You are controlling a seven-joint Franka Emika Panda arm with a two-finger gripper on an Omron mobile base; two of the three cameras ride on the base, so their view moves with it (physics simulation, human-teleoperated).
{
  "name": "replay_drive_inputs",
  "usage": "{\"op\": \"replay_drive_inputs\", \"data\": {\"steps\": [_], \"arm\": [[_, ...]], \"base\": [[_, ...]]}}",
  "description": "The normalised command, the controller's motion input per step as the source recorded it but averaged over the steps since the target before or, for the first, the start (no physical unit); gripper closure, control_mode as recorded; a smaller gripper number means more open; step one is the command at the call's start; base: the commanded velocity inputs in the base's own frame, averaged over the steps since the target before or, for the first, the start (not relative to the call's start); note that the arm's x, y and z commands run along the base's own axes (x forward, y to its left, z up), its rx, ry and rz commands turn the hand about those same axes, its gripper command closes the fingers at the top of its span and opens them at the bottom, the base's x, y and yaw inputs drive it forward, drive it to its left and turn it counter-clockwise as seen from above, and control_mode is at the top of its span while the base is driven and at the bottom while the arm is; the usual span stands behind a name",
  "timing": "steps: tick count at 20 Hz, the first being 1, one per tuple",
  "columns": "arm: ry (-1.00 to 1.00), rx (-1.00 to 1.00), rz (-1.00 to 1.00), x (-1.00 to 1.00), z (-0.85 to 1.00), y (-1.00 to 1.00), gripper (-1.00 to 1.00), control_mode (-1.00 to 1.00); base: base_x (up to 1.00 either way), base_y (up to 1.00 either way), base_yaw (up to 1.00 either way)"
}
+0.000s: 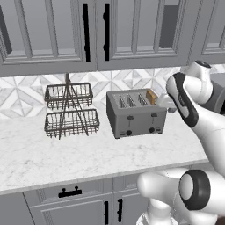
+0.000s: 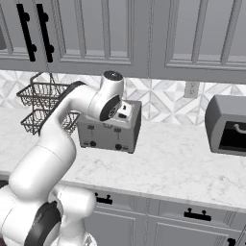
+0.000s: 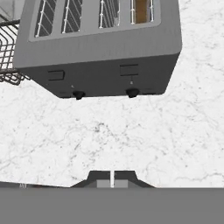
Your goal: Start the toaster. Once the lever pops up, take the bread to the plate on the dining counter.
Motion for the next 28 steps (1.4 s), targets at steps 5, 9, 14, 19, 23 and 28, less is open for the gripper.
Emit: {"op": "replay_drive_inputs", "data": {"steps": [5, 9, 14, 19, 23, 28], "arm": [[0.00, 0.00, 0.00, 0.27, -0.20, -0.01, 1.00, -1.00], [0.00, 0.00, 0.00, 0.26, -0.21, 0.00, 1.00, -1.00], [0.00, 0.00, 0.00, 0.27, -0.24, 0.00, 1.00, -1.00], [0.00, -0.01, 0.00, 0.29, -0.21, 0.00, 1.00, -1.00], [0.00, -0.01, 0.00, 0.29, -0.19, 0.00, 1.00, -1.00], [0.00, -0.01, 0.00, 0.25, -0.20, 0.00, 1.00, -1.00]], "base": [[0.00, 0.00, 0.00], [0.00, 0.00, 0.00], [0.00, 0.00, 0.00], [0.00, 0.00, 0.00], [0.00, 0.00, 0.00], [0.00, 0.00, 0.00]]}}
